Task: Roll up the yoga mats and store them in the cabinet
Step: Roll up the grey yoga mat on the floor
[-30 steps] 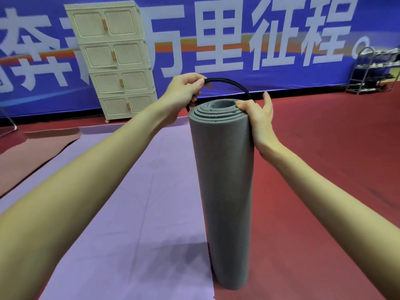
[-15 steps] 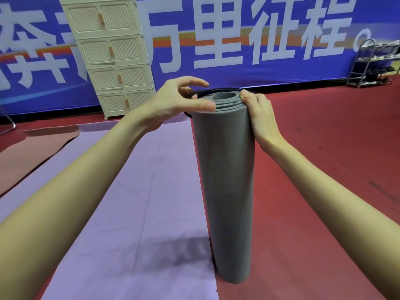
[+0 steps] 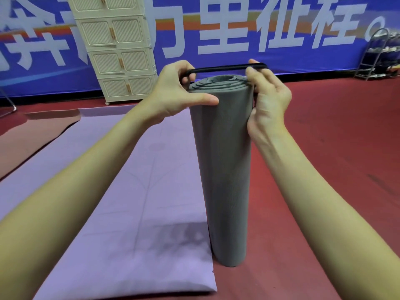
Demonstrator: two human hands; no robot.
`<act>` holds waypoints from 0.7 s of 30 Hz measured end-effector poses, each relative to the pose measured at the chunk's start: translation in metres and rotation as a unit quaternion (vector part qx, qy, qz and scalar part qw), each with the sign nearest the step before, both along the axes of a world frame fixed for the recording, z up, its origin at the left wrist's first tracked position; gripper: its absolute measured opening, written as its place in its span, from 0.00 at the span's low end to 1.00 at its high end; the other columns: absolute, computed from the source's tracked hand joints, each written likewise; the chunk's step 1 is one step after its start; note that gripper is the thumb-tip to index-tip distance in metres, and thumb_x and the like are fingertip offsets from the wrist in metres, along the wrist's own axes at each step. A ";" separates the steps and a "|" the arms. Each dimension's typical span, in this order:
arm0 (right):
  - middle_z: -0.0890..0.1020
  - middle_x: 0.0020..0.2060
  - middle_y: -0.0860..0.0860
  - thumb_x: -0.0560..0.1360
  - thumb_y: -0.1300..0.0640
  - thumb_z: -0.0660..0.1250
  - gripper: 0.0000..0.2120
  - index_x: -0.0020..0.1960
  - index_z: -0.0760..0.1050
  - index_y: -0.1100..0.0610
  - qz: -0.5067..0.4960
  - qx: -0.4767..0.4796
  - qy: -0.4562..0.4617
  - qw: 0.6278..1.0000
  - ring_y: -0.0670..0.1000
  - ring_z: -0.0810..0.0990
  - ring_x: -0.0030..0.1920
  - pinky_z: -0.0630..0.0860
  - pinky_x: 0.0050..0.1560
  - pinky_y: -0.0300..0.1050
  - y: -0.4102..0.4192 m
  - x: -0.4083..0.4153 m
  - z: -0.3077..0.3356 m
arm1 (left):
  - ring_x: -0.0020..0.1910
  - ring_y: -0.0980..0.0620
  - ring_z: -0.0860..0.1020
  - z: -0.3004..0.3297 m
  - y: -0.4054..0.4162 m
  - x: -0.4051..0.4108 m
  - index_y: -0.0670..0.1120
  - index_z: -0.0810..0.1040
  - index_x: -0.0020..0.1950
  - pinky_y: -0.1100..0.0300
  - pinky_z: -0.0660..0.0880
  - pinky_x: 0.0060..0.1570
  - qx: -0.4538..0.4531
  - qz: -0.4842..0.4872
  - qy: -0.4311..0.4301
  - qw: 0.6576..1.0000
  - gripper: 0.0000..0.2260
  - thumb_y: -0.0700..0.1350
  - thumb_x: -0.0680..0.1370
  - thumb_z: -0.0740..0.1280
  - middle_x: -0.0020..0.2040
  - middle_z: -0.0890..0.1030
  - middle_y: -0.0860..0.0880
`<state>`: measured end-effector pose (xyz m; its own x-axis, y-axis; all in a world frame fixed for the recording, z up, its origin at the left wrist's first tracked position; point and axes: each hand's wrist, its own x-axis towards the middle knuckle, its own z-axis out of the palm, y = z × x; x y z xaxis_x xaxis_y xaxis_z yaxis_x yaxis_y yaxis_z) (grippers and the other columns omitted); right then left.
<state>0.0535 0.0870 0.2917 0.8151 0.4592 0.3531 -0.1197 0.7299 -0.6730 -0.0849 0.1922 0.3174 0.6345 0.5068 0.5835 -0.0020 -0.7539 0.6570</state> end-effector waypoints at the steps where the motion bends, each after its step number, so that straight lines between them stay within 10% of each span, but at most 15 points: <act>1: 0.76 0.29 0.48 0.71 0.68 0.72 0.02 0.42 0.80 0.63 0.049 0.014 0.035 0.998 0.45 0.73 0.31 0.74 0.38 0.39 -0.003 -0.001 0.002 | 0.33 0.57 0.63 -0.002 0.000 -0.001 0.49 0.68 0.38 0.62 0.66 0.34 0.011 0.008 -0.008 1.000 0.25 0.59 0.56 0.79 0.35 0.65 0.54; 6: 0.79 0.30 0.48 0.76 0.61 0.69 0.04 0.44 0.80 0.61 0.159 0.013 0.039 0.987 0.43 0.78 0.32 0.76 0.39 0.37 -0.011 0.000 0.002 | 0.36 0.42 0.70 -0.017 0.000 0.001 0.38 0.70 0.40 0.41 0.75 0.38 0.078 0.087 -0.053 0.992 0.29 0.61 0.62 0.76 0.35 0.68 0.49; 15: 0.82 0.33 0.51 0.73 0.64 0.69 0.09 0.35 0.81 0.58 0.166 0.051 0.079 0.982 0.46 0.81 0.38 0.77 0.55 0.40 -0.012 0.002 -0.023 | 0.45 0.48 0.71 -0.052 -0.013 0.001 0.38 0.75 0.42 0.66 0.68 0.46 0.275 0.190 -0.082 0.939 0.16 0.52 0.77 0.67 0.45 0.73 0.43; 21: 0.76 0.24 0.48 0.74 0.67 0.66 0.18 0.27 0.77 0.56 0.063 -0.032 0.110 0.991 0.42 0.71 0.25 0.68 0.28 0.32 -0.015 0.003 -0.043 | 0.60 0.50 0.71 -0.096 -0.025 -0.009 0.44 0.73 0.62 0.55 0.71 0.62 0.146 0.107 -0.044 0.983 0.16 0.44 0.75 0.68 0.59 0.70 0.43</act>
